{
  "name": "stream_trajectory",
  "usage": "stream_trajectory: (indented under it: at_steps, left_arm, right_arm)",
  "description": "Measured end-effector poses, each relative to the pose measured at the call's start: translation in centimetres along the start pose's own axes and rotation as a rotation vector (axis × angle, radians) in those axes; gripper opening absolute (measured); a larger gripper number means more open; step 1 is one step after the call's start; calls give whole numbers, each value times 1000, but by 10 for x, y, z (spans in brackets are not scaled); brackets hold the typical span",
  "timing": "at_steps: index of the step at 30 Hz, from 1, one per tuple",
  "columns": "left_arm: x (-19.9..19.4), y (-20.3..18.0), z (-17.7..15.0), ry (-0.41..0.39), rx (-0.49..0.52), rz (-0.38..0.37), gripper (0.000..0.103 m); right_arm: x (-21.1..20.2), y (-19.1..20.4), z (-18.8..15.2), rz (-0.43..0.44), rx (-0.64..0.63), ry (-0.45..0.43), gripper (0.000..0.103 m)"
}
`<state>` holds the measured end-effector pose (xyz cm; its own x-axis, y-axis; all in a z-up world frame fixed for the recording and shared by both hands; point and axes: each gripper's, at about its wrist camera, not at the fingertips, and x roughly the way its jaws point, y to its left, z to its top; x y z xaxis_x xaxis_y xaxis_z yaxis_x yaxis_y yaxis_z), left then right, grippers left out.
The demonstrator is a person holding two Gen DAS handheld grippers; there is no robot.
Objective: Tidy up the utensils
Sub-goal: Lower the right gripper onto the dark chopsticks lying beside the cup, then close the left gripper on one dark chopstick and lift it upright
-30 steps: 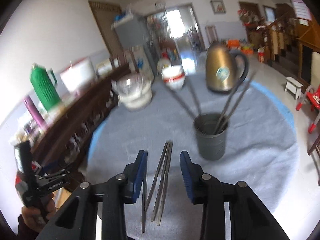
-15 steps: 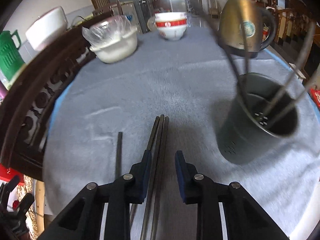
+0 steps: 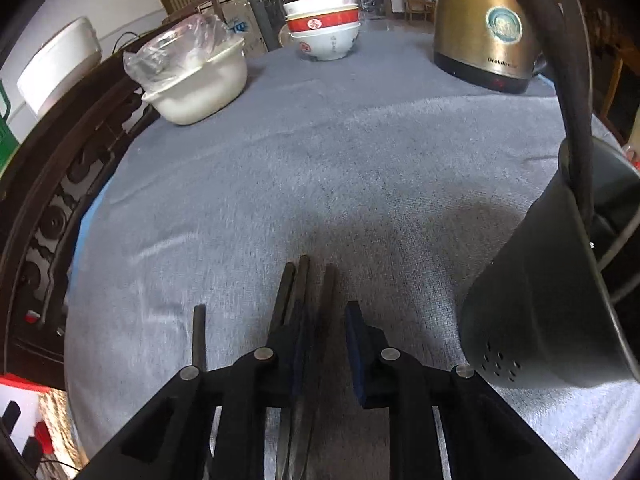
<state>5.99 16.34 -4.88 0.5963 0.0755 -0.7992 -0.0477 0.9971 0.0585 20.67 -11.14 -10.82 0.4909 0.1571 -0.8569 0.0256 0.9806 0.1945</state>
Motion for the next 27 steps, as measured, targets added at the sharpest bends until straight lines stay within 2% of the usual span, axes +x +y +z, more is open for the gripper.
stream_trajectory:
  at_steps: [8, 11, 13, 19, 24, 27]
  left_arm:
    - [-11, -32, 2, 3, 54, -12, 96]
    - [-6, -49, 7, 18, 62, -57, 96]
    - [4, -59, 16, 50, 49, -105, 96]
    - [43, -89, 53, 129, 20, -181, 95]
    - [79, -117, 76, 235, 13, -257, 76]
    - [106, -134, 88, 323, 9, -291, 75]
  right_arm:
    - [-7, 2, -16, -9, -98, 3, 19]
    - [-14, -3, -26, 18, -119, 4, 17]
    - [-18, -9, -33, 36, -127, 4, 15]
    - [-34, -21, -56, 66, -171, 2, 10]
    - [-47, -32, -65, 84, -178, 10, 9]
    - [-45, -34, -61, 92, -161, 5, 9]
